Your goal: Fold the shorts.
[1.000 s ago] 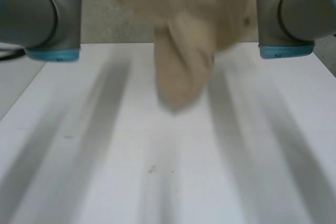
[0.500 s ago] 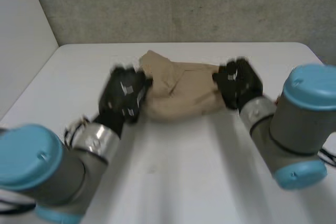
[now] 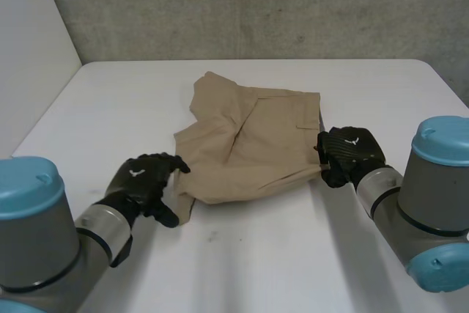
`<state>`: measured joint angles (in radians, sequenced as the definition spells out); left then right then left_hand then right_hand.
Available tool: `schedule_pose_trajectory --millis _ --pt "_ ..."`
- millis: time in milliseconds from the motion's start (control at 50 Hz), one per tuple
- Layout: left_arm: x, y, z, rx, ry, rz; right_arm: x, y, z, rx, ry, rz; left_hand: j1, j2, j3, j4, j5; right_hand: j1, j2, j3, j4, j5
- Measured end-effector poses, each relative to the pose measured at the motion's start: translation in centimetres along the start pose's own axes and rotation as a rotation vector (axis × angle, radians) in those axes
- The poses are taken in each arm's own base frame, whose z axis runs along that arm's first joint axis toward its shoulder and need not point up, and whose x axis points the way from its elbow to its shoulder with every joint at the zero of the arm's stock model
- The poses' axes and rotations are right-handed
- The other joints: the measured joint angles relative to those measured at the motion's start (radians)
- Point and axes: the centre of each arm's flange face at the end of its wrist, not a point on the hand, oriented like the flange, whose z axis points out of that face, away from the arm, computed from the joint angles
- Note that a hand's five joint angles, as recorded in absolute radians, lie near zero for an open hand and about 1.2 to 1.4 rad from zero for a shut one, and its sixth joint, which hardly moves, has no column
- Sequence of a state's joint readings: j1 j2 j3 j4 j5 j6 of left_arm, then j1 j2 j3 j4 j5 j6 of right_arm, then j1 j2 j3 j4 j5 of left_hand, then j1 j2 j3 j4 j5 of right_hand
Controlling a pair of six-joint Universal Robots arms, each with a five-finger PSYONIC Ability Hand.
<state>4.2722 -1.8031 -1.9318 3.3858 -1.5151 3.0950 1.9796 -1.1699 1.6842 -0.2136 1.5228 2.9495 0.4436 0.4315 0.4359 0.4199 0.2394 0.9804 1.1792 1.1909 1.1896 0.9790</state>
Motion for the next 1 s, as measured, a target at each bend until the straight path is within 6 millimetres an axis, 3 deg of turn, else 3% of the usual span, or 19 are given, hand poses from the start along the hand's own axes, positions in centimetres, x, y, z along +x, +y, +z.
schedule_pose_trajectory --millis 160,380,580,800,900,920,1000 --pt "-2.1 -0.3 0.7 0.0 -0.064 -0.306 0.1 0.4 0.0 -0.009 -0.026 0.039 0.008 0.026 0.021 0.035 0.045 0.0 0.0 0.0 0.0 0.0" --pt "-3.5 0.0 1.3 -0.013 -0.115 -0.466 -0.3 0.4 -0.2 -0.009 -0.043 0.031 0.144 0.152 0.147 0.169 0.169 0.0 0.0 0.0 0.005 0.0" --pt "-2.4 1.9 1.5 -0.119 -0.107 -0.516 -0.3 0.5 -0.2 -0.009 -0.043 0.031 0.124 0.132 0.129 0.143 0.147 0.0 0.0 0.0 0.005 0.0" --pt "-0.3 2.5 3.6 -0.139 -0.051 -0.512 -0.4 0.6 -0.2 -0.013 -0.045 0.03 0.095 0.093 0.091 0.095 0.097 0.0 0.0 0.0 0.005 0.0" --pt "-0.3 2.3 4.6 -0.122 -0.068 -0.507 -0.4 0.6 -0.3 -0.013 -0.043 0.026 0.668 0.648 0.626 0.647 0.644 0.0 0.0 0.0 0.005 0.0" --pt "-0.5 2.1 4.8 -0.11 -0.088 -0.503 -0.3 0.5 -0.3 -0.012 -0.042 0.024 0.712 0.743 0.728 0.752 0.737 0.0 0.0 0.0 0.005 0.0" --pt "-1.2 0.9 4.8 -0.053 -0.155 -0.471 -0.2 0.0 -0.4 0.006 -0.035 0.013 0.712 0.763 0.751 0.777 0.738 0.0 0.0 0.0 0.005 0.0"
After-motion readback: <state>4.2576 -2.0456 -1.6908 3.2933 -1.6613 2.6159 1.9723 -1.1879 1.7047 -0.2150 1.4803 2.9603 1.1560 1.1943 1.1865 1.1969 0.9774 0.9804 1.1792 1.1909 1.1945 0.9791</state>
